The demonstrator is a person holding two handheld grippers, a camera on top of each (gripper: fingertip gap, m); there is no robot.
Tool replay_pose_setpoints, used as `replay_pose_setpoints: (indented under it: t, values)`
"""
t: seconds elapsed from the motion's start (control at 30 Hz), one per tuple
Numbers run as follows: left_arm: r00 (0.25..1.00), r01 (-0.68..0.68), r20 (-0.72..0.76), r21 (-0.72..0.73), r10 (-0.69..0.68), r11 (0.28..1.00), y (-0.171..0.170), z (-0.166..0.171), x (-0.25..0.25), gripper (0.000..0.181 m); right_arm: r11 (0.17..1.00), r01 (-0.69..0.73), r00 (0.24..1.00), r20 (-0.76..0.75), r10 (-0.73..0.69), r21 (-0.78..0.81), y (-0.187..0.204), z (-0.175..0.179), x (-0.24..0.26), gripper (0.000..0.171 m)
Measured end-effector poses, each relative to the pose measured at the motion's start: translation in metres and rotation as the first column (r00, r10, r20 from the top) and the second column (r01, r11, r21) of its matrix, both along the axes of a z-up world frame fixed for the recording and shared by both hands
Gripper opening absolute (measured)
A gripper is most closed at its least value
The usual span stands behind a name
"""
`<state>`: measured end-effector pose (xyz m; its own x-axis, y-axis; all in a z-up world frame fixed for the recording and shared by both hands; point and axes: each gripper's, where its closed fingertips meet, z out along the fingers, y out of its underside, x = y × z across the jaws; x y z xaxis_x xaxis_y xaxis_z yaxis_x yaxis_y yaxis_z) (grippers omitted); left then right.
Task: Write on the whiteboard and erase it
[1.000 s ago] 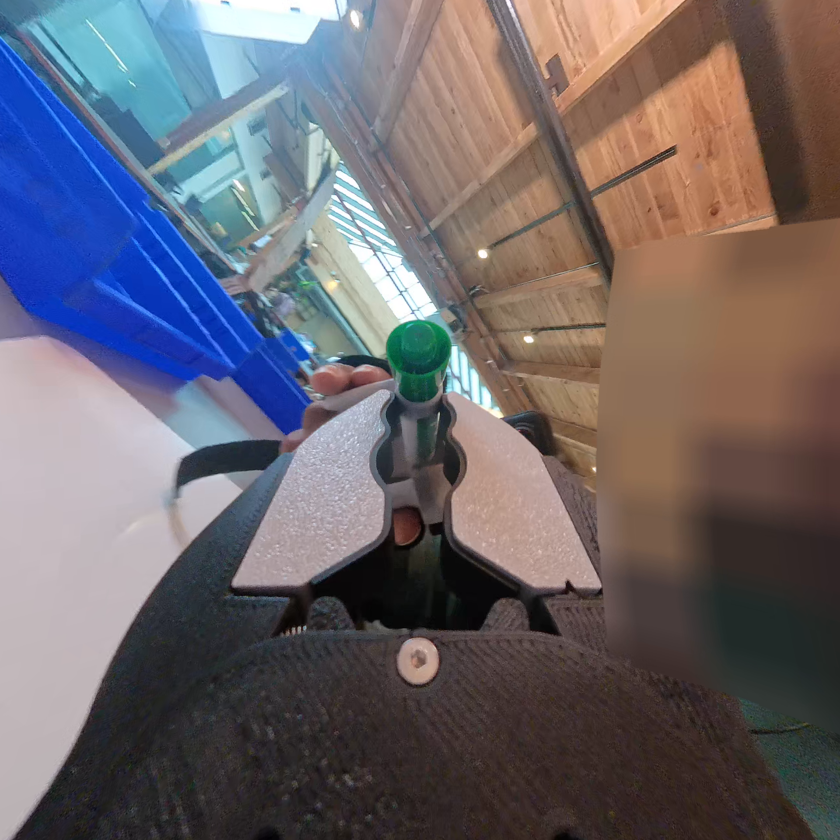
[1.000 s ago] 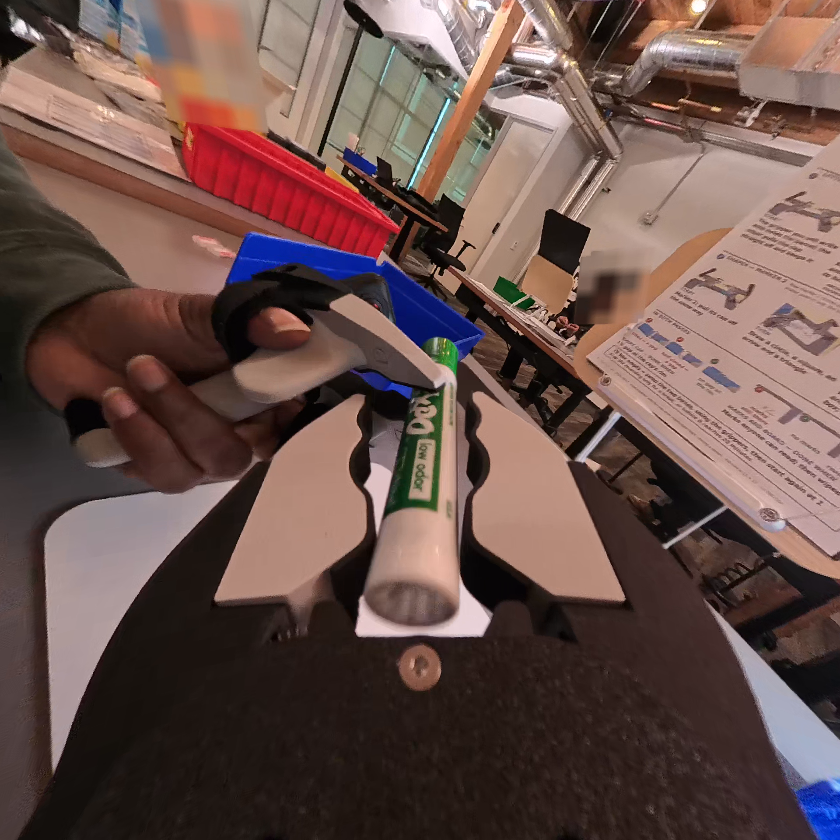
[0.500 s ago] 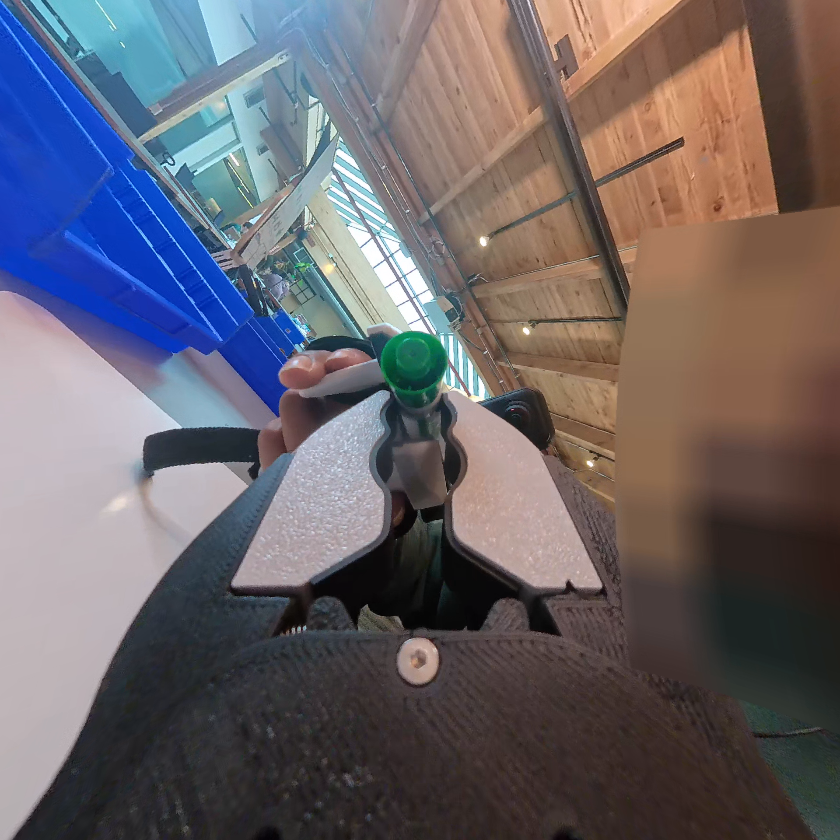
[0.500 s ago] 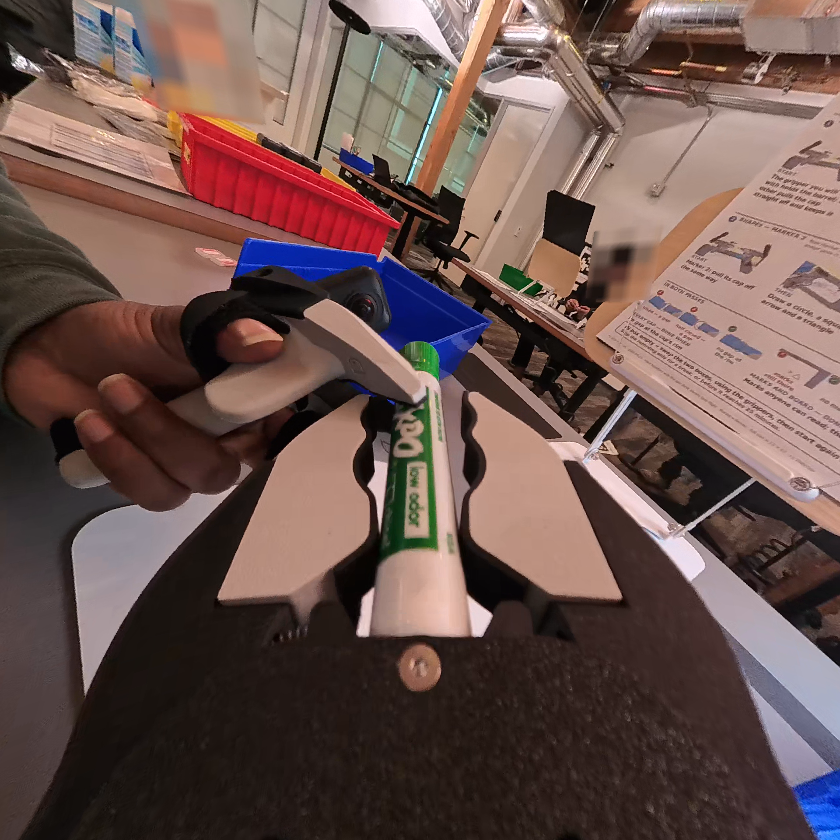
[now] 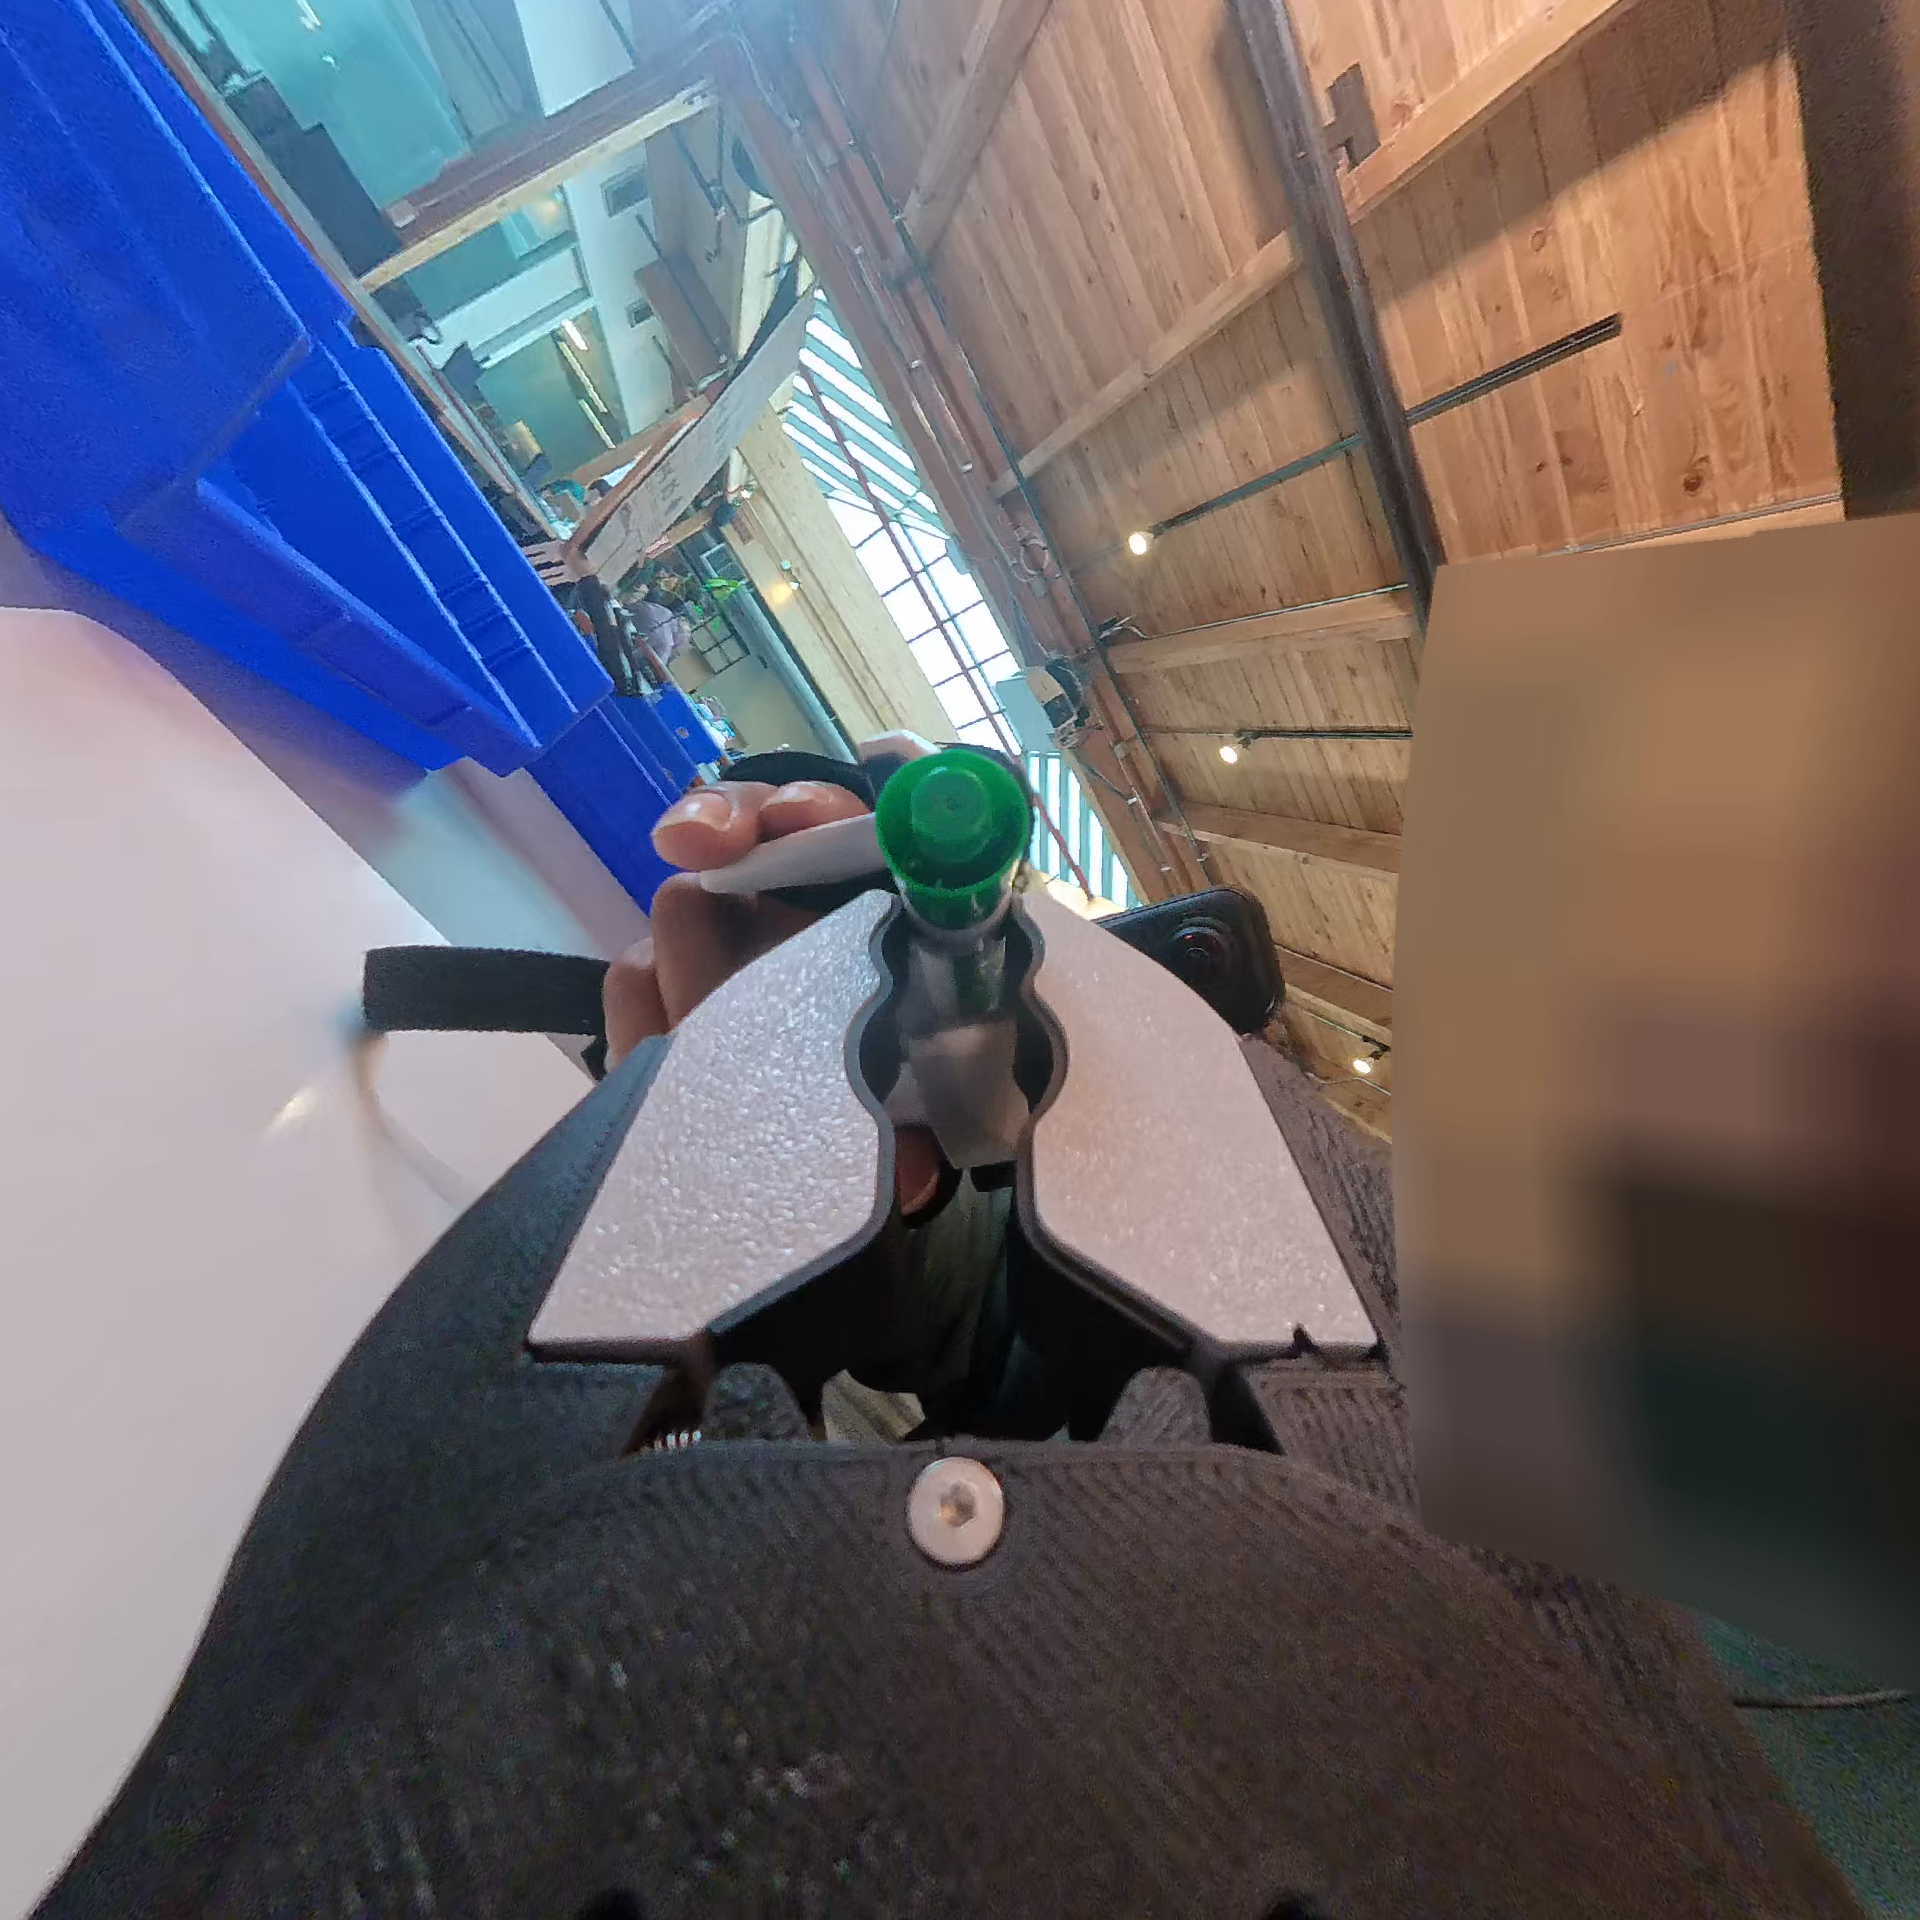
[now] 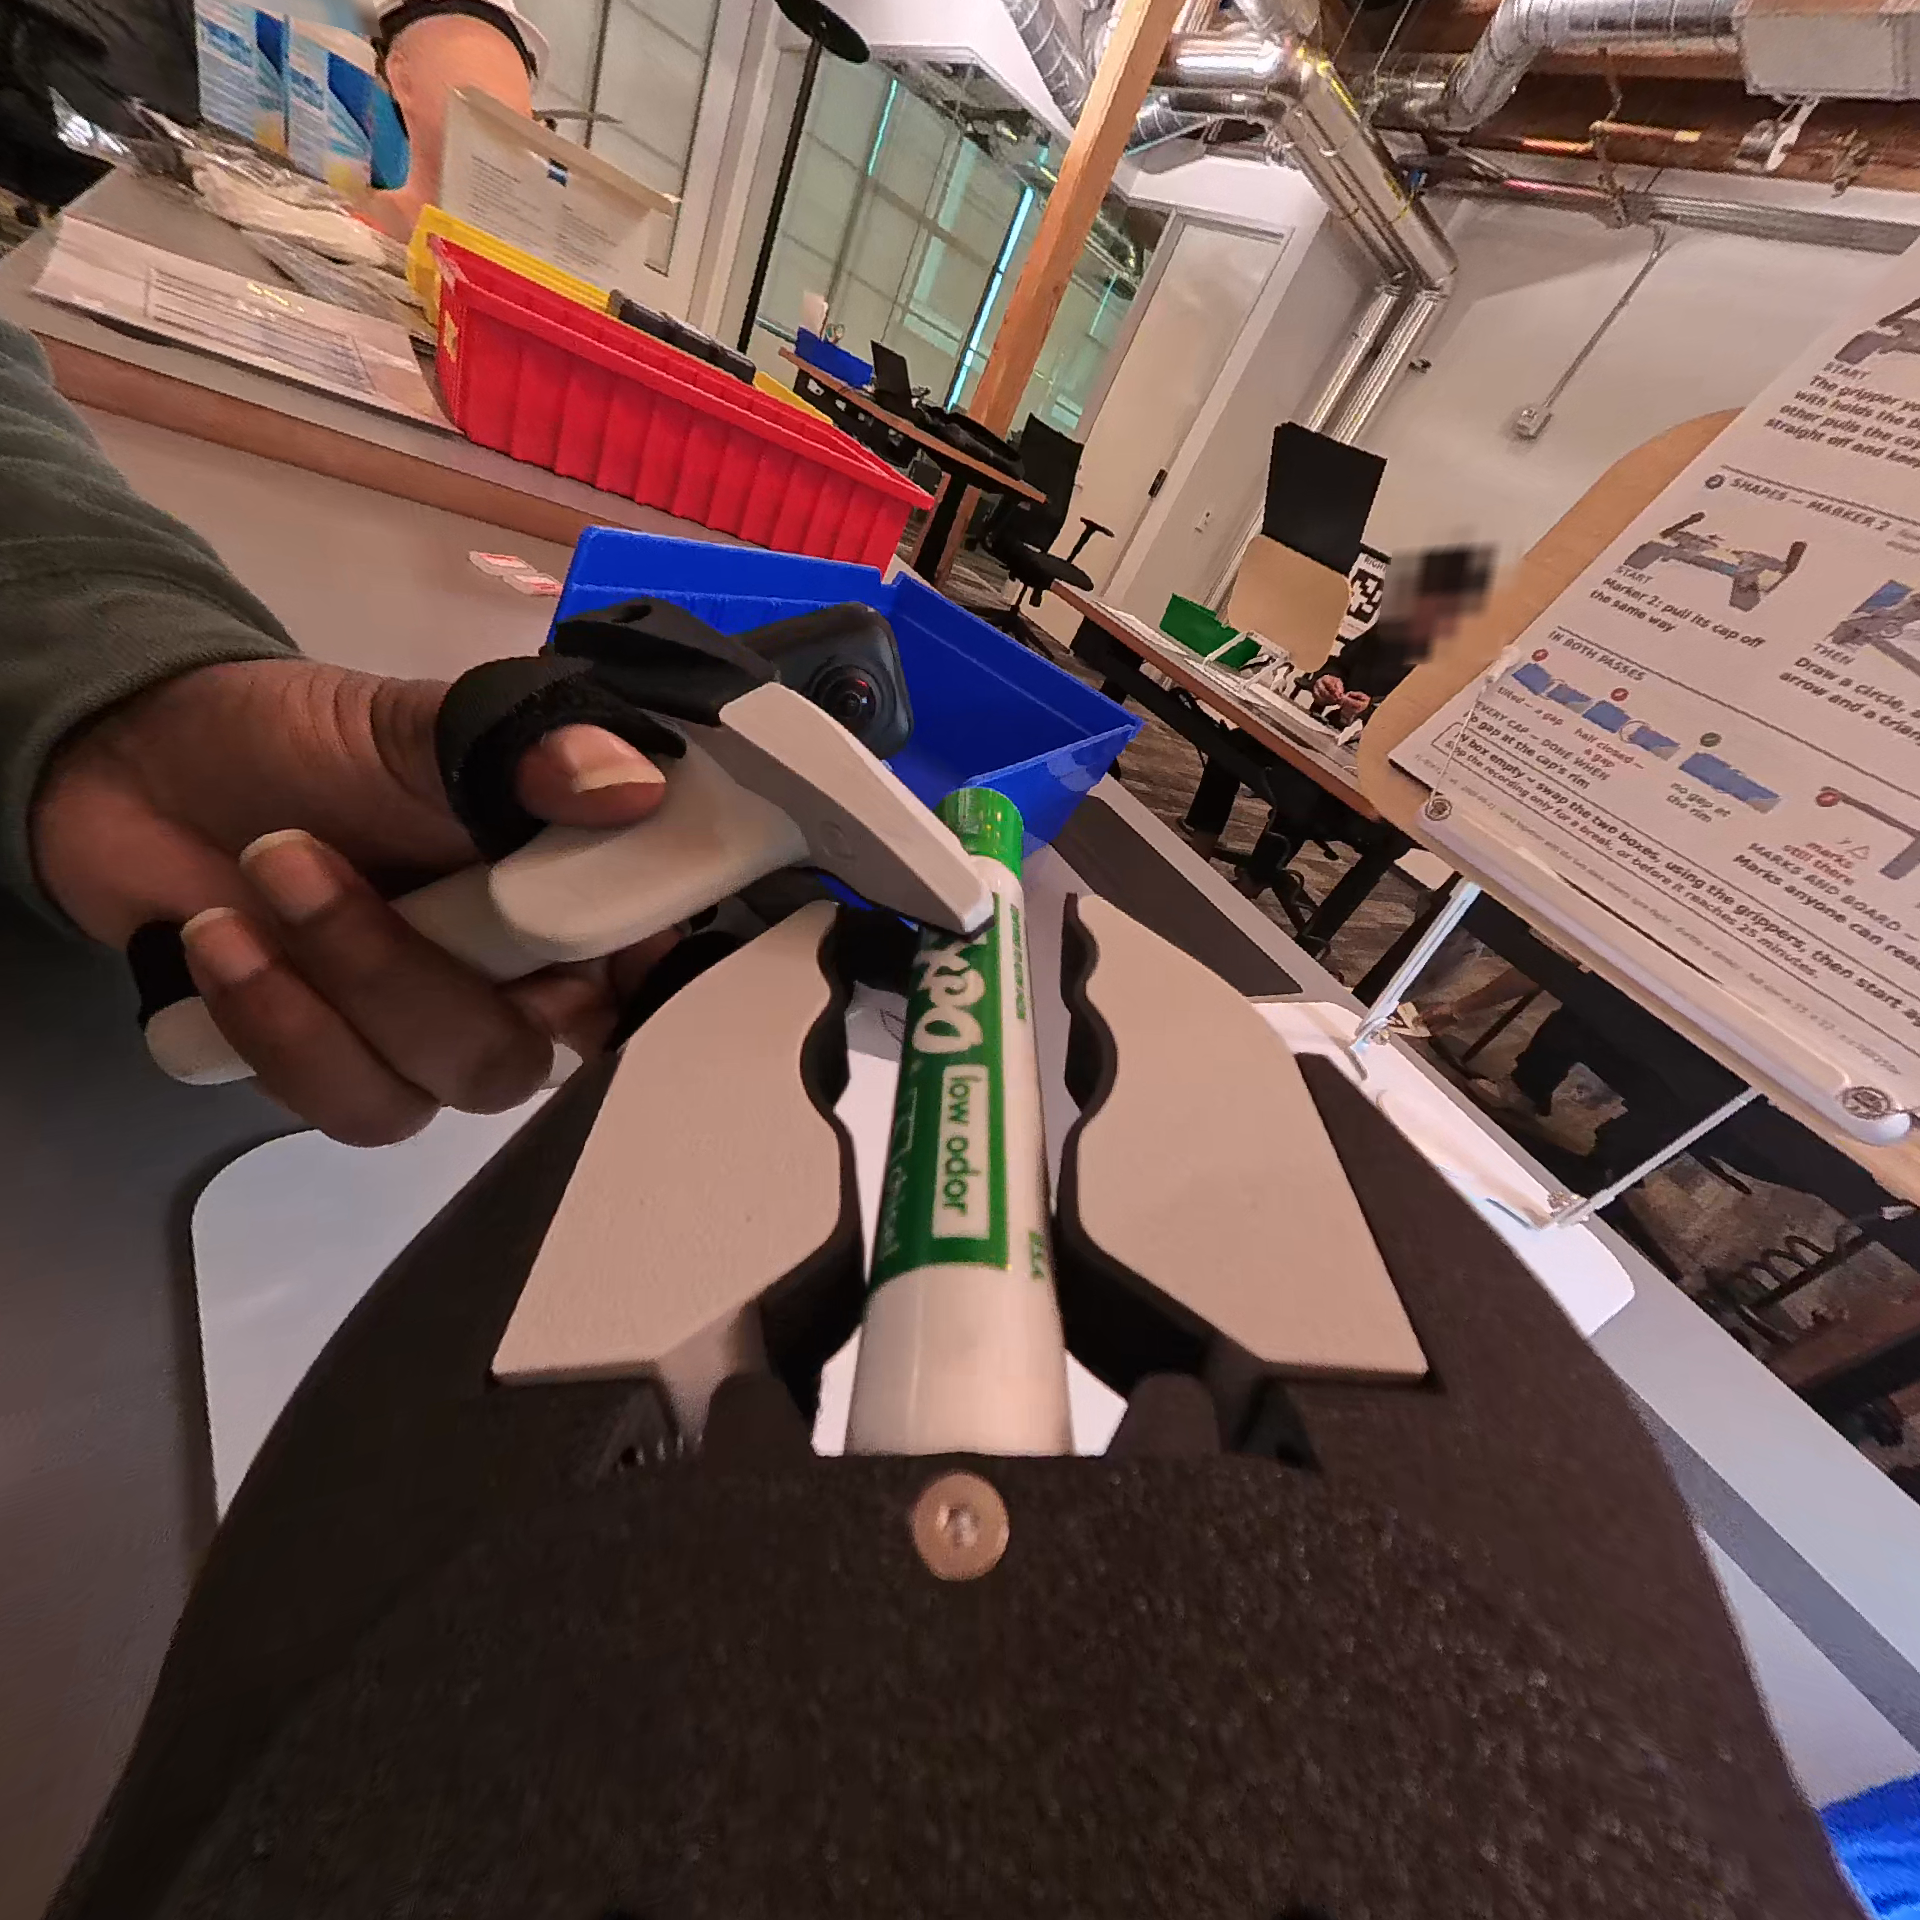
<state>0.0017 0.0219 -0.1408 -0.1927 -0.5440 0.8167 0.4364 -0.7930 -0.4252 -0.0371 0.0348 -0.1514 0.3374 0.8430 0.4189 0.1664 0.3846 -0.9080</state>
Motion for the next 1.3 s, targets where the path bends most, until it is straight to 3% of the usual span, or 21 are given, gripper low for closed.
replay_pose_setpoints:
  t: [0.4, 0.47, 0.63, 0.73, 0.83, 1.3]
  values:
    - [1.000, 0.004, 0.000, -0.014, -0.004, 1.000, -0.002, 0.000, 0.001, 0.018, 0.999, -0.010, 1.000, -0.018, 0.010, -0.050, -0.002, 0.001, 0.002, 0.034]
    - [1.000, 0.019, -0.007, 0.016, -0.019, 1.000, -0.003, 0.003, 0.001, 0.019, 0.997, -0.021, 0.999, -0.033, 0.018, -0.072, -0.001, 0.005, 0.003, 0.034]
    - [0.995, -0.011, -0.099, 0.156, 0.027, 0.988, 0.012, 0.009, -0.018, 0.039, 0.984, -0.096, 0.993, -0.076, 0.086, -0.149, 0.001, 0.012, 0.016, 0.034]
    - [0.985, 0.033, -0.171, 0.193, 0.000, 0.981, 0.012, 0.006, -0.016, 0.039, 0.969, -0.158, 0.987, -0.052, 0.151, -0.188, -0.006, 0.002, 0.015, 0.034]
    - [0.979, 0.081, -0.198, 0.179, -0.045, 0.980, 0.007, -0.003, -0.012, 0.021, 0.964, -0.176, 0.984, -0.031, 0.173, -0.200, -0.009, -0.003, 0.012, 0.034]
    - [0.970, 0.114, -0.217, 0.027, -0.105, 0.993, 0.009, -0.031, -0.004, 0.021, 0.950, -0.188, 0.982, -0.030, 0.187, -0.249, -0.005, -0.020, 0.018, 0.035]
